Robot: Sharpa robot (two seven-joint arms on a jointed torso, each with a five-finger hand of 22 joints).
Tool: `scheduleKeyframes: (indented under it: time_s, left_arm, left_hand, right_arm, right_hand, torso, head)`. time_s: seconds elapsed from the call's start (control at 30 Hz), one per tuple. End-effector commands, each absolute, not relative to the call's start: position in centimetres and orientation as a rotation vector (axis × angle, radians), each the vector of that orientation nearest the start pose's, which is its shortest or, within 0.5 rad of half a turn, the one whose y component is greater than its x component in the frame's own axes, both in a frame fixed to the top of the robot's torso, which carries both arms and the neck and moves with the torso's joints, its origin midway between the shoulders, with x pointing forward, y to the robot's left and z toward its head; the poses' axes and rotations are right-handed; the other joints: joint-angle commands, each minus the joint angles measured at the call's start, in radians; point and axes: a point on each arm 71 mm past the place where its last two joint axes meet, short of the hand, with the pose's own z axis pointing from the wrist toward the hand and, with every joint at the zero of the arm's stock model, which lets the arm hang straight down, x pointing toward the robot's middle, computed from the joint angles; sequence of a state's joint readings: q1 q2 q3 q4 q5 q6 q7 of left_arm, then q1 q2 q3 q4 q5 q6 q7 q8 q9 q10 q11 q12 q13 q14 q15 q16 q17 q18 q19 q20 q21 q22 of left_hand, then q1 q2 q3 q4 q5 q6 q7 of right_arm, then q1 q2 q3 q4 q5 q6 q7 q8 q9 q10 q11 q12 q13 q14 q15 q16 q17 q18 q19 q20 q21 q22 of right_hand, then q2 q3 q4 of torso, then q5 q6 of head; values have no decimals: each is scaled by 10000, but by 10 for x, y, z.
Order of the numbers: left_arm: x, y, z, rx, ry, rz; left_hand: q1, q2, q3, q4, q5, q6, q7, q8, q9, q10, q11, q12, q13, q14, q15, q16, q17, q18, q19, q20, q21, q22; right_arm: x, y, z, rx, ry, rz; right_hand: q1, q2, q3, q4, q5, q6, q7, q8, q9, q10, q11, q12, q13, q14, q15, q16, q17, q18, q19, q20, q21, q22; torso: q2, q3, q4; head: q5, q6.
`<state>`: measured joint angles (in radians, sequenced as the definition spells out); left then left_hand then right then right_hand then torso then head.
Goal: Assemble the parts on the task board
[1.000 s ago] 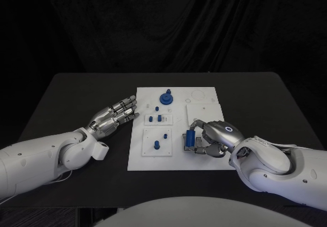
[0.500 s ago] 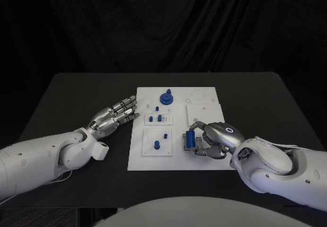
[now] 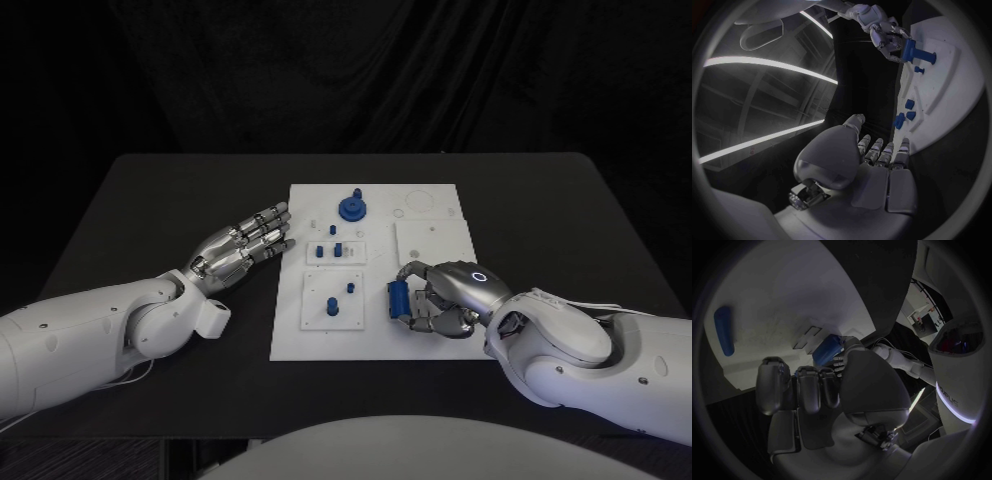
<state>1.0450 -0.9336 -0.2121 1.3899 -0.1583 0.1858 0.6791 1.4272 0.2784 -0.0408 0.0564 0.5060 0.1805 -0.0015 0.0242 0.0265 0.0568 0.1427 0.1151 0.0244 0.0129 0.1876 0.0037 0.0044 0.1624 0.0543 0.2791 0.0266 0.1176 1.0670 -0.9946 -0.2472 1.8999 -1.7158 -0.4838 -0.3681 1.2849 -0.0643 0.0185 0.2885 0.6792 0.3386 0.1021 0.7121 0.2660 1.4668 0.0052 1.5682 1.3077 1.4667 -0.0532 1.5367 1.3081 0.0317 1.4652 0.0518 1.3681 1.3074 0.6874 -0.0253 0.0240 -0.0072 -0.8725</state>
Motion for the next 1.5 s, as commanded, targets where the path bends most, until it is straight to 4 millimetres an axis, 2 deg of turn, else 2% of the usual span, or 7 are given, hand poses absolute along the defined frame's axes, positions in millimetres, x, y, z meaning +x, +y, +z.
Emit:
scheduleKeyframes:
  time_s: [0.03,0.43,0.67,1.17,1.23,1.37,1.5]
  left_arm:
    - [427,272,-289,-9637,15626,-18743]
    - [427,272,-291,-9676,15664,-18742]
    - [426,272,-292,-9702,15681,-18742]
    - [424,274,-293,-9730,15622,-18712]
    - [424,275,-292,-9726,15589,-18706]
    - [423,275,-292,-9731,15554,-18654]
    - [423,276,-292,-9735,15538,-18583]
  left_hand:
    - [-131,-3,50,14,14,-8,73,58,14,-3,39,53,6,5,48,32,7,49,-20,63,63,11]
    - [-143,-4,59,10,11,-2,77,59,15,-4,37,57,7,5,52,32,7,48,-19,66,64,8]
    - [-143,-4,59,10,11,-2,77,59,15,-4,37,57,7,5,52,32,7,48,-19,66,64,8]
    - [-162,0,79,1,13,23,93,63,19,-9,38,59,7,5,58,32,7,46,-12,69,68,12]
    - [-164,-3,81,-1,15,43,96,68,22,-4,37,69,9,9,57,34,8,46,-7,69,71,21]
    - [-173,-15,86,-12,16,68,108,75,26,6,33,87,13,17,54,39,11,46,-1,67,76,29]
    - [-188,-35,87,-24,22,107,119,84,32,18,30,106,16,22,51,41,13,47,6,64,80,35]
  right_arm:
    - [347,-179,-264,-2403,18050,5938]
    - [349,-180,-266,-2459,18288,5686]
    - [349,-180,-264,-2304,18010,5859]
    - [344,-189,-243,-1642,16858,6367]
    - [348,-195,-231,-1451,16696,6306]
    - [358,-211,-205,-721,16802,5986]
    - [371,-226,-185,-220,17127,5352]
  right_hand:
    - [-120,1,60,9,-109,-73,-9,-116,-99,1040,-16,26,2631,860,-79,-64,1831,182,145,-30,-77,1971]
    - [-184,-181,-109,10,-2190,-1208,-37,-1447,-1191,593,-29,-438,2217,774,-83,-272,1462,240,39,-22,-371,1895]
    - [-281,-1619,-1100,130,-4192,-2495,-188,-2850,-1749,172,-153,-955,1745,751,-193,-334,1358,252,20,-124,-454,1878]
    - [-391,-1860,-1328,136,-4693,-2155,-184,-1981,-1592,47,-156,-1140,1571,736,-205,-376,1290,259,1,-152,-514,1865]
    - [-454,-1653,-1164,135,-4629,-1902,-172,-1593,-1510,126,-152,-1057,1642,746,-203,-365,1311,246,32,-150,-455,1884]
    - [-515,-267,-292,51,-3421,-760,-46,-363,-1311,810,-78,-252,2361,831,-149,-201,1598,144,257,-109,2,2024]
    - [-469,109,-211,12,-2303,256,-13,220,-1174,1040,-37,26,2631,881,-109,-72,1823,90,369,-61,263,2100]
  torso:
    - [3,-1,7]
    - [3,-8,6]
    - [3,1,3]
    - [1,7,-4]
    - [2,9,-5]
    - [-3,6,1]
    - [3,10,-5]
  head:
    - [15,-1]
    - [17,-1]
    - [37,-1]
    - [92,-1]
    - [105,-1]
    - [121,-1]
    - [69,-1]
